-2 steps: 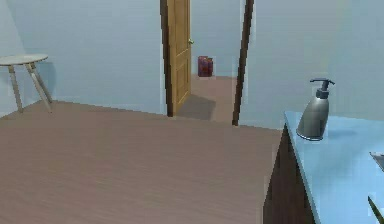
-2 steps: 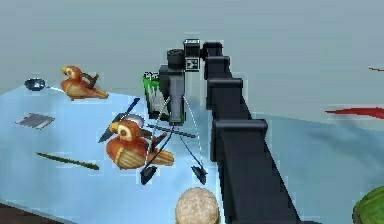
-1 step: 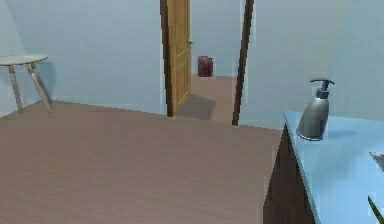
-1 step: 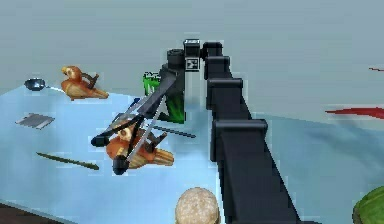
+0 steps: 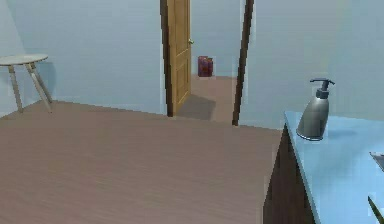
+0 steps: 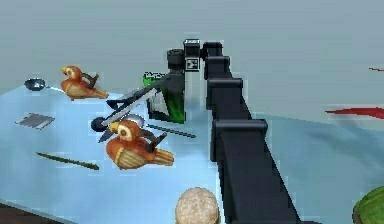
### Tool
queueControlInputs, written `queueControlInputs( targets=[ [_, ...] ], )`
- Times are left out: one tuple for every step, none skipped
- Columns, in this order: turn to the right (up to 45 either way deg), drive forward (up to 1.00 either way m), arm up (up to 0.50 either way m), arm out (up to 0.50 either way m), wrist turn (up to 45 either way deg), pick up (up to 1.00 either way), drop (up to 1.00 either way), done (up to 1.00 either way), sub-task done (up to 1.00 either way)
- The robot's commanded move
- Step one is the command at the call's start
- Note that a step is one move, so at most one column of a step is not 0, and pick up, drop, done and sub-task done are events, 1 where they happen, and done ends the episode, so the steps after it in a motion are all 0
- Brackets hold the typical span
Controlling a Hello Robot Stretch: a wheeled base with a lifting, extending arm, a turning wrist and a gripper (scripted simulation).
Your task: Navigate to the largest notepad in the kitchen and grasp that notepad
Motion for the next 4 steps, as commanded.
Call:
queueControlInputs(
  targets=[
    [0.0,0.0,0.0,0.0,45.0,0.0,0.0,0.0,0.0],
    [0.0,0.0,0.0,0.0,42.0,0.0,0.0,0.0,0.0],
    [0.0,0.0,0.0,0.0,0.0,1.0,0.0,0.0,0.0],
    [0.0,0.0,0.0,0.0,0.0,0.0,0.0,1.0,0.0]
  ],
)
